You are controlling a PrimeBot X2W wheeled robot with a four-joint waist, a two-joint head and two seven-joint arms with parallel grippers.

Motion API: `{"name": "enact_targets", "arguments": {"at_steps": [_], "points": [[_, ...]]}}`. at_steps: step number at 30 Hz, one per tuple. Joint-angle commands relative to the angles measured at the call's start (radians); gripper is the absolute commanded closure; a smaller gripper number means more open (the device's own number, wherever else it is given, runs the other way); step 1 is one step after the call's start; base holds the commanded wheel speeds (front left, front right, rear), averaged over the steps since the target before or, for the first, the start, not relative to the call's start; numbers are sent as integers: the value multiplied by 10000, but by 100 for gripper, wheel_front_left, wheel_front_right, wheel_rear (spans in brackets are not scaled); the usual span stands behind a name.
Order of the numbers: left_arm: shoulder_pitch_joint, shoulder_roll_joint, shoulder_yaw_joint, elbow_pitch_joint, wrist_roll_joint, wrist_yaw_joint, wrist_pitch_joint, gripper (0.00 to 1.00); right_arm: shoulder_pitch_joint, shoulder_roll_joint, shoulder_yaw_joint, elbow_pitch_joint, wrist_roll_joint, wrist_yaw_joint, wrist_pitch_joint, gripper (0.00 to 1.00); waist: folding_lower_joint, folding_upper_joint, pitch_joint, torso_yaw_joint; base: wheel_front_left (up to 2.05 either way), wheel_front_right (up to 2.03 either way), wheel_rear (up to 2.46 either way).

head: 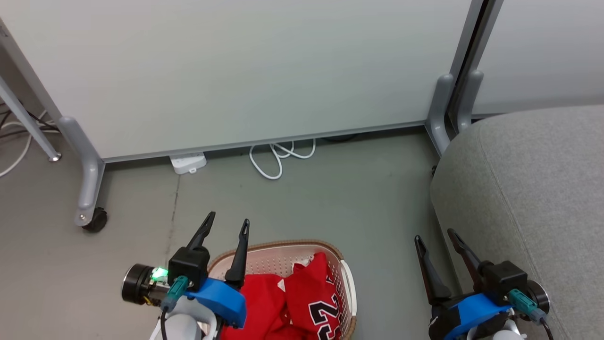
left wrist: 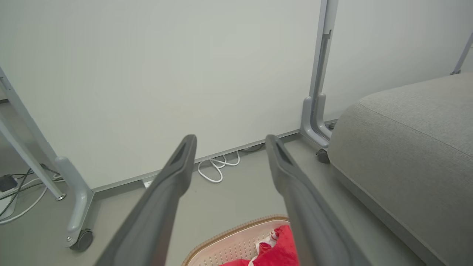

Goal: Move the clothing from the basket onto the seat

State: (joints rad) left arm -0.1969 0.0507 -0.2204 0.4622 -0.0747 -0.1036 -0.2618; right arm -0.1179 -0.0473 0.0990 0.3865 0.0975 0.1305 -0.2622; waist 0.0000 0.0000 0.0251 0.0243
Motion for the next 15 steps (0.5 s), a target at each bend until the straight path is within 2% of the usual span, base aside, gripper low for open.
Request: {"name": "enact_targets", "arguments": {"at_steps": [1, 13, 15], "points": [[-423, 90, -131, 276, 132, -84, -49, 0, -207, -57, 37, -52, -81, 4, -40, 0, 0, 0, 292, -164, 0, 0, 0], [-2348, 647, -1423, 2343, 501, -292, -41, 0, -1059, -52, 214, -336, -5, 4, -40, 0, 0, 0, 2028, -1106, 0, 0, 0], [-2889, 856, -2046, 2987, 453, -294, -41, 0, -1396, -50, 300, -427, 77, 4, -40, 0, 0, 0, 2604, -1405, 0, 0, 0]]}}
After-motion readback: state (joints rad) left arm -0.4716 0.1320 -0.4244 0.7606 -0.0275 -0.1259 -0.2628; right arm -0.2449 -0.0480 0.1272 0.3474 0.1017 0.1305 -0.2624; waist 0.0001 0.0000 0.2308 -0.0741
